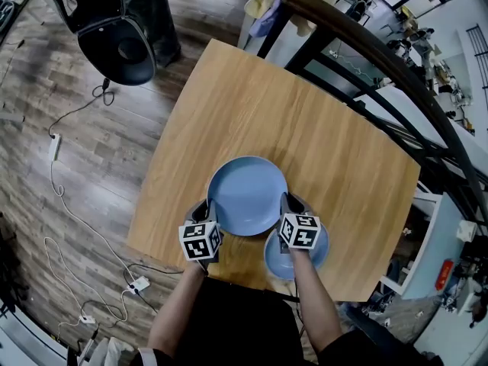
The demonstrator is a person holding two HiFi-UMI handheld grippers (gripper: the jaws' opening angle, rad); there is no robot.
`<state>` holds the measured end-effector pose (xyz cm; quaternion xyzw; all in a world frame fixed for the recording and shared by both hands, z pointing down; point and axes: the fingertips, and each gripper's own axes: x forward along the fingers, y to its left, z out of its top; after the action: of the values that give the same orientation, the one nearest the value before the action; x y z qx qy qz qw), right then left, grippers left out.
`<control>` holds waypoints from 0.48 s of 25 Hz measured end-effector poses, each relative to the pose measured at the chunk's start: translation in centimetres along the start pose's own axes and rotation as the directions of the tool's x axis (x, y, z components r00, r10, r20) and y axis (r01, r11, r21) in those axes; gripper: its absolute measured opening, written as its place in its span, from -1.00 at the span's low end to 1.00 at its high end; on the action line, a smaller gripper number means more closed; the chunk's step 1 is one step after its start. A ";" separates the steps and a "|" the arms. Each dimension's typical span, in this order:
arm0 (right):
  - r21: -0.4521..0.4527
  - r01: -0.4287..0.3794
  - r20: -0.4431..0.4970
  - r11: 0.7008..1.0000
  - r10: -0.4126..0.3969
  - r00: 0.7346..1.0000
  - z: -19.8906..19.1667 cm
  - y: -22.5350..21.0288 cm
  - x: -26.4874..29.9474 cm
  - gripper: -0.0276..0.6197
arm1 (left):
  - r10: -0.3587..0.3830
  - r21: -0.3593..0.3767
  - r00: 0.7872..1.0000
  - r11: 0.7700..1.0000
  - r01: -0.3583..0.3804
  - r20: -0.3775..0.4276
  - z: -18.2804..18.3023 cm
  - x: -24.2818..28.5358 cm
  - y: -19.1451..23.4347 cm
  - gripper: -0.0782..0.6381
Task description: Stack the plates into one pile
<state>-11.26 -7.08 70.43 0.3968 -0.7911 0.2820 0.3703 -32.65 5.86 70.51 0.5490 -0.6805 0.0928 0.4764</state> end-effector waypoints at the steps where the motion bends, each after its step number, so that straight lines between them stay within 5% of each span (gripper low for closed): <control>1: -0.002 -0.004 0.003 1.000 0.004 1.000 0.0 0.1 -0.1 -0.78 | 0.002 -0.003 1.000 1.000 -0.002 0.004 0.0 -0.3 0.0 -0.66; 12: -0.018 -0.036 0.042 0.999 0.037 0.998 0.0 0.9 -2.3 -0.78 | 0.023 0.001 0.998 1.000 -0.023 0.050 -0.4 -3.0 -0.6 -0.66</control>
<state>-11.10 -5.65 68.46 0.3850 -0.8084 0.2733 0.3516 -32.10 7.90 68.19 0.5436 -0.6985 0.0849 0.4576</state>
